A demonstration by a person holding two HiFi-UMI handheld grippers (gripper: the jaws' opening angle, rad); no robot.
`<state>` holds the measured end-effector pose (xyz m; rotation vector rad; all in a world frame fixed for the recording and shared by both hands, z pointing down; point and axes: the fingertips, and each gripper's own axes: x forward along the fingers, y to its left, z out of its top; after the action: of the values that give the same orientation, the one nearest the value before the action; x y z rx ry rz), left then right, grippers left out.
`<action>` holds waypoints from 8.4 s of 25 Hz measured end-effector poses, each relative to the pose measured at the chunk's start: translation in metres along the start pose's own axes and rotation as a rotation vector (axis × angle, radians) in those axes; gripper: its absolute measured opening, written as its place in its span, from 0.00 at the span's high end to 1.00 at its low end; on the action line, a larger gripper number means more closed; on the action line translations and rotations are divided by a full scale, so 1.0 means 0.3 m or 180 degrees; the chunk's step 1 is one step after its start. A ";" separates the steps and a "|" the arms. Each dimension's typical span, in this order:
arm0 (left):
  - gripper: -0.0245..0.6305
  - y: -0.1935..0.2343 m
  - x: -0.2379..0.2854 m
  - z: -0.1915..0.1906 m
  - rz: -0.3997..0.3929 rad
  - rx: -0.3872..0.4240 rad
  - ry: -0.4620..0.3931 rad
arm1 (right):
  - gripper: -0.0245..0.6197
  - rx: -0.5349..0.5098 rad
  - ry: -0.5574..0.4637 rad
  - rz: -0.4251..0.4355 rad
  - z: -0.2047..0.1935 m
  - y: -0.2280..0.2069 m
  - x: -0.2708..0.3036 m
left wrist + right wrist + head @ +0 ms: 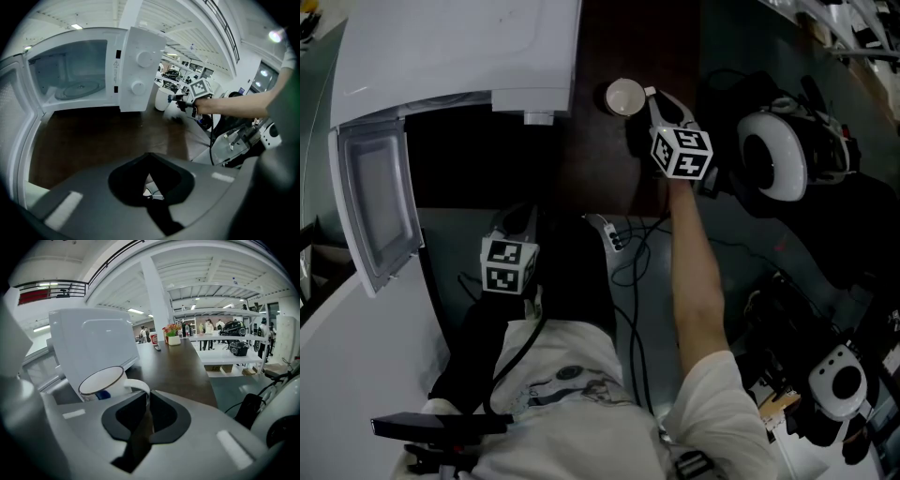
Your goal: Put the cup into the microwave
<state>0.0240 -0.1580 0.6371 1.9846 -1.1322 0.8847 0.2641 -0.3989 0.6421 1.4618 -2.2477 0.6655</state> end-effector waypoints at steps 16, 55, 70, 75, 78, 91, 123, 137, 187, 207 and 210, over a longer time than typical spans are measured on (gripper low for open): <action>0.96 -0.003 -0.003 0.009 -0.0024 -0.0022 -0.0086 | 0.92 0.0061 -0.0284 0.0022 0.059 0.083 -0.125; 0.96 0.283 -0.231 0.082 0.0343 -0.0598 -0.0738 | 0.92 -0.0183 -0.0205 0.0634 0.104 0.758 -0.283; 0.96 0.520 -0.362 0.094 0.0643 -0.0872 -0.1023 | 0.92 -0.0366 -0.0135 0.1042 0.154 1.092 -0.124; 0.96 0.574 -0.378 0.101 0.0675 -0.0919 -0.1062 | 0.92 -0.0332 -0.0118 0.1069 0.169 1.152 -0.051; 0.96 0.596 -0.377 0.100 0.0677 -0.0938 -0.1057 | 0.92 -0.0306 -0.0128 0.1040 0.187 1.176 0.002; 0.96 0.662 -0.345 0.103 0.0637 -0.0854 -0.0932 | 0.92 -0.0146 -0.0168 0.0768 0.258 1.157 0.233; 0.96 0.636 -0.303 0.030 0.0523 -0.0860 -0.0673 | 0.92 0.0446 -0.0495 -0.0269 0.320 0.986 0.469; 0.96 0.624 -0.295 0.038 0.0473 -0.0838 -0.0687 | 0.82 0.0315 -0.0397 -0.0107 0.279 1.014 0.470; 0.96 -0.197 -0.693 -0.184 0.0101 -0.0251 -0.1636 | 0.96 -0.0043 -0.0778 0.0218 -0.182 1.162 -1.086; 0.96 -0.099 -0.962 -0.508 -0.0026 -0.0212 -0.1559 | 0.96 0.0056 -0.0823 0.0046 -0.352 1.419 -1.295; 0.96 -0.109 -1.020 -0.557 -0.0086 -0.0168 -0.1596 | 0.96 -0.0014 -0.0885 -0.0085 -0.369 1.472 -1.353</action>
<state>-0.1038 0.1228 0.4713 2.2364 -1.3753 0.3386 0.0220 0.1193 0.4302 1.6677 -2.4257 0.4727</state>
